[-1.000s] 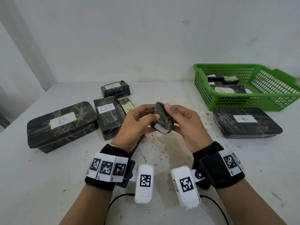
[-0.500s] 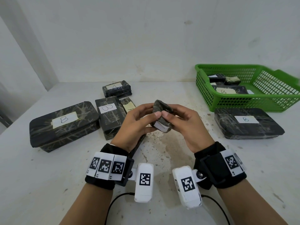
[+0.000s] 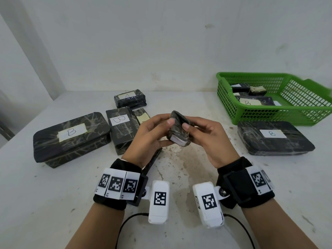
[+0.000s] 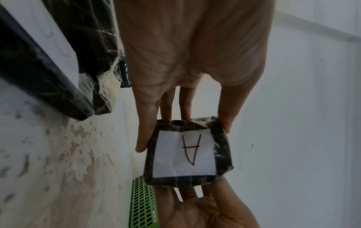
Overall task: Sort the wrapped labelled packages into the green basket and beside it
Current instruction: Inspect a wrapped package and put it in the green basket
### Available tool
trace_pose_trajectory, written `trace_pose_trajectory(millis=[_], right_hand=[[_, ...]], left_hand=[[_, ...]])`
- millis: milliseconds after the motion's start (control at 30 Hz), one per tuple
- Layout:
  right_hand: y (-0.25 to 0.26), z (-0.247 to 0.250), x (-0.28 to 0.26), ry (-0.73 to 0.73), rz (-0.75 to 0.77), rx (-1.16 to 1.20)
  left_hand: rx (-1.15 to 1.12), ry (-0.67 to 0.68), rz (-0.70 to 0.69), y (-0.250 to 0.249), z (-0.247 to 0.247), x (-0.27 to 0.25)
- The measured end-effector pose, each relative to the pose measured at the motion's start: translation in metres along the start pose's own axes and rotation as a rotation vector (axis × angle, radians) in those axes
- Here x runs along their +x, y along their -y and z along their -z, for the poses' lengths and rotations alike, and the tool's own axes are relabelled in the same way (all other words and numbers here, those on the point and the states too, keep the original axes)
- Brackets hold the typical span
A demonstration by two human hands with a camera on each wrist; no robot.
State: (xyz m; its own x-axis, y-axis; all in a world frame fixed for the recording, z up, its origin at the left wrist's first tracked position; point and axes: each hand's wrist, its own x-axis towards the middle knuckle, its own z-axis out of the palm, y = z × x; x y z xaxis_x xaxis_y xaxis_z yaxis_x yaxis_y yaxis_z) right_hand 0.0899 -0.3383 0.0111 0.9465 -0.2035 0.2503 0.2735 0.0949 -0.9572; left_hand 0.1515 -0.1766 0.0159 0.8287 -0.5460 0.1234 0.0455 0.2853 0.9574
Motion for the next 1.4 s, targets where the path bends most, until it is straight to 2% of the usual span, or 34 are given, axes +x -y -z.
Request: trace_pose_trajectory(millis=[200,467,667,833,1000,1133,1300,1400], right_hand=[[-0.002,-0.001,0.001,0.119,-0.046,0.012],[-0.004,-0.002,0.0,0.131,-0.005,-0.073],[-0.003,-0.003,-0.001,0.163,-0.045,-0.098],[-0.003,-0.003,-0.001,0.11,-0.025,-0.108],[0.006,0.001,0.0,0.054,-0.082,0.085],[0.005,0.003,0.001,-0.019,-0.005,0.013],[0.002,0.002,0.001,-0.004,-0.024,0.004],[0.002,0.001,0.001,-0.054,-0.008,-0.043]], left_hand=[[0.008,-0.096,0.009,0.0,0.001,0.002],[0.042,-0.111,0.004,-0.004,-0.001,0.0],[0.058,-0.162,0.013,-0.003,-0.001,0.0],[-0.01,-0.148,0.039,-0.003,-0.005,0.0],[-0.077,-0.111,0.054,-0.005,-0.007,0.0],[-0.064,-0.094,0.074,-0.006,-0.007,-0.001],[-0.038,-0.075,0.124,-0.004,-0.006,0.001],[0.081,-0.027,0.129,-0.001,-0.006,0.0]])
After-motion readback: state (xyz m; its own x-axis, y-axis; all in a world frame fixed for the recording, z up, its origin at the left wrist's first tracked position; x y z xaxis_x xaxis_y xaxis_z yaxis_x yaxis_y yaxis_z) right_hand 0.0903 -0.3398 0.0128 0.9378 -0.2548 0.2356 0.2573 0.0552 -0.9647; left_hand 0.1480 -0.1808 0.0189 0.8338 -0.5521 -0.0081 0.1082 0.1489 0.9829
